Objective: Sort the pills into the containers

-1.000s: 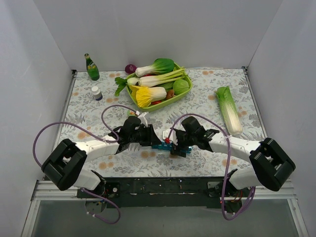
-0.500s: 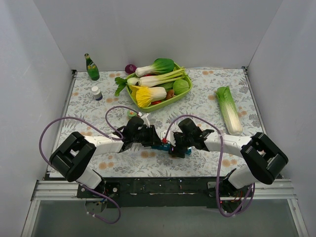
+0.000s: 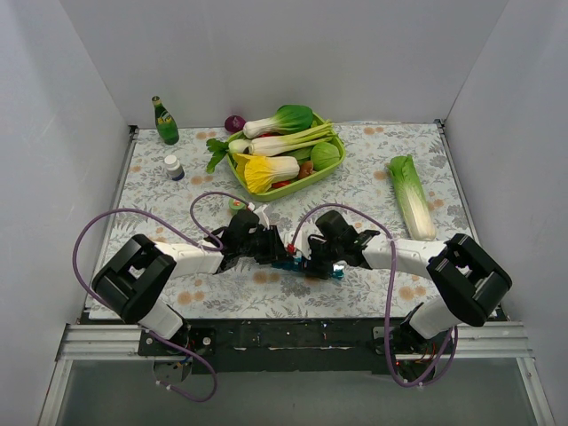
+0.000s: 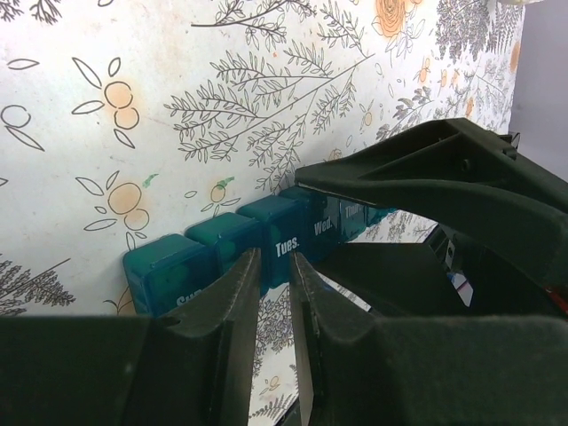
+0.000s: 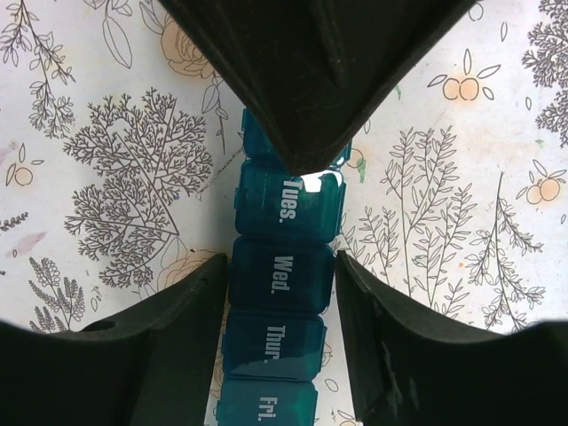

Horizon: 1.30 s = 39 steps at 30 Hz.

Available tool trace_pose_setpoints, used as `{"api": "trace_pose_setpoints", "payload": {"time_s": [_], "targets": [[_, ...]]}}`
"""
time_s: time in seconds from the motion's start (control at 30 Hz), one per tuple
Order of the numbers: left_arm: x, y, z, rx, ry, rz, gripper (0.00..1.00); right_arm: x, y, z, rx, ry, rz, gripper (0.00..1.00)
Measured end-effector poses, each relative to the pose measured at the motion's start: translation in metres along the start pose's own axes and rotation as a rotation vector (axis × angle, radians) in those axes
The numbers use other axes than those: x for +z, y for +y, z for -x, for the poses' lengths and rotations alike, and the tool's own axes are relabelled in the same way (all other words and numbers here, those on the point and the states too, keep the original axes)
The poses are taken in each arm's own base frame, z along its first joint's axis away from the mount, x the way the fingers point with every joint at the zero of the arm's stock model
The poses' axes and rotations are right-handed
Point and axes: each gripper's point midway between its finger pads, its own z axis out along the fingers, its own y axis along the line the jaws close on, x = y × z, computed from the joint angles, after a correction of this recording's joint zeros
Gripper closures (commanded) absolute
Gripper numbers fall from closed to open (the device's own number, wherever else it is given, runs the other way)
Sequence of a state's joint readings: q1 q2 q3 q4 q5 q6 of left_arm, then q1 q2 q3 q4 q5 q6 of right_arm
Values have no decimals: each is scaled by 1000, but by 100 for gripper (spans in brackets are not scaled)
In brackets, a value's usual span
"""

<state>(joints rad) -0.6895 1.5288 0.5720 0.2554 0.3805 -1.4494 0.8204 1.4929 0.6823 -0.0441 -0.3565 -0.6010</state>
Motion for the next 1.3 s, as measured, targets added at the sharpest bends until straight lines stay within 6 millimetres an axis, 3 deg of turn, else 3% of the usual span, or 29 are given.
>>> {"api": "trace_pose_setpoints", "payload": {"time_s": [0.13,0.37,0.77,1.3], "targets": [[1,1,0,-9,-1,6,84,0,-1,1,15,1,-5,55],[1,3,2,-19,-3,25,87,0,1,2,43,-1,1,64],[5,3,4,-25,-2,28,89,-3,0,2,192,-56,102,63],[6,1,0,-23,-4,15,90,-7,0,-1,265,-70,128,59]]}}
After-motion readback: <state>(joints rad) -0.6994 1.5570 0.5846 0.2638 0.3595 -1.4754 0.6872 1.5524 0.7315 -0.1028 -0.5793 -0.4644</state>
